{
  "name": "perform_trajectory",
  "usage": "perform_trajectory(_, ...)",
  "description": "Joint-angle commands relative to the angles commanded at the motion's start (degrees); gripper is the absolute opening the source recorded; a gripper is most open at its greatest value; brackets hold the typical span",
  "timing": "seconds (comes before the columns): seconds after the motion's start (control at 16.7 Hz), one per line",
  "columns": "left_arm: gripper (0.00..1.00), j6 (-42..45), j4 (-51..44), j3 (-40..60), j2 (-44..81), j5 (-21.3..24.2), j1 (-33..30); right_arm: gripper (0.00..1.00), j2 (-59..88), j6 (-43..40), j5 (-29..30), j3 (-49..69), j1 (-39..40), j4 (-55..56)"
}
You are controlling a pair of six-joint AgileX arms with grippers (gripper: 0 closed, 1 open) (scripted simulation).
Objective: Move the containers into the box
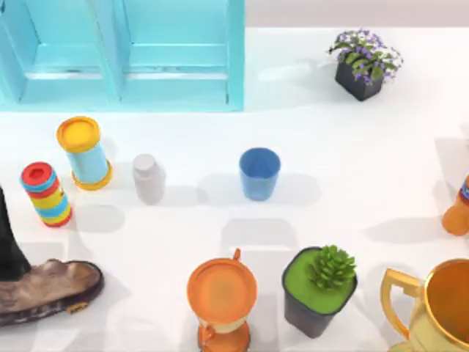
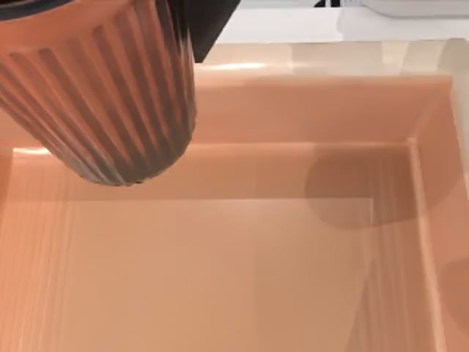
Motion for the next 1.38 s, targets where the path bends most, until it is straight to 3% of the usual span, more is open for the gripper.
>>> perform_trajectory(0.6, 1.00, 0.0, 0.0, 0.0, 0.0, 0.0, 0.0, 0.00, 0.5, 0.2, 0.0, -13.6, 0.1, 14.1)
perform_trajectory(0.9, 1.00, 0.0, 0.0, 0.0, 0.0, 0.0, 0.0, 0.00, 0.6, 0.0, 0.0, -14.2, 0.0, 14.8)
perform_trajectory(1.38, 1.00, 0.0, 0.0, 0.0, 0.0, 0.0, 0.0, 0.60, 0.6, 0.0, 0.0, -14.2, 0.0, 14.8)
